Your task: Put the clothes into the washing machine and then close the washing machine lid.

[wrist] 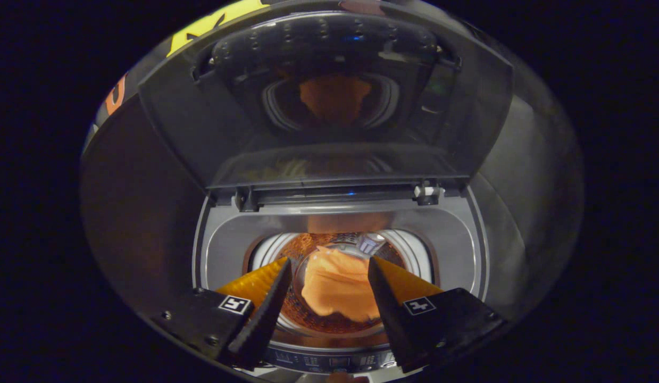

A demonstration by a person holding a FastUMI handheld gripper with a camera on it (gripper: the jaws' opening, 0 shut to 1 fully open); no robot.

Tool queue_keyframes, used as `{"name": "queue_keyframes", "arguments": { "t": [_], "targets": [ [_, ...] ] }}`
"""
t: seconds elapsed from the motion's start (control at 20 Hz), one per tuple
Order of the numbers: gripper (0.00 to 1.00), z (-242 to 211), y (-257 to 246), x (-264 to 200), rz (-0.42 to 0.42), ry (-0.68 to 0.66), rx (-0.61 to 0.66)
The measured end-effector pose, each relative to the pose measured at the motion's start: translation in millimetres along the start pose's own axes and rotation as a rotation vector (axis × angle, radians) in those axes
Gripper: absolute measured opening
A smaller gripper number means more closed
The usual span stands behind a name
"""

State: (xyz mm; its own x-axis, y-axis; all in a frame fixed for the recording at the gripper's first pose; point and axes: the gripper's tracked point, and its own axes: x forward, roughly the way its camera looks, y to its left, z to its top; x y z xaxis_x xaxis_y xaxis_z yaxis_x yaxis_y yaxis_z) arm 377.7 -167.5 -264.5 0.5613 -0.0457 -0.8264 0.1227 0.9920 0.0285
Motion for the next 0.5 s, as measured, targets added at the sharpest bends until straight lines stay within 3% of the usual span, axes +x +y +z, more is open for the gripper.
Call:
{"name": "queue_keyframes", "arguments": {
  "t": [0.2,0.5],
  "targets": [
    [0.88,27,11,-24,0.039,-0.115,-0.040],
    [0.88,115,42,-110,0.128,-0.396,-0.165]
  ]
}}
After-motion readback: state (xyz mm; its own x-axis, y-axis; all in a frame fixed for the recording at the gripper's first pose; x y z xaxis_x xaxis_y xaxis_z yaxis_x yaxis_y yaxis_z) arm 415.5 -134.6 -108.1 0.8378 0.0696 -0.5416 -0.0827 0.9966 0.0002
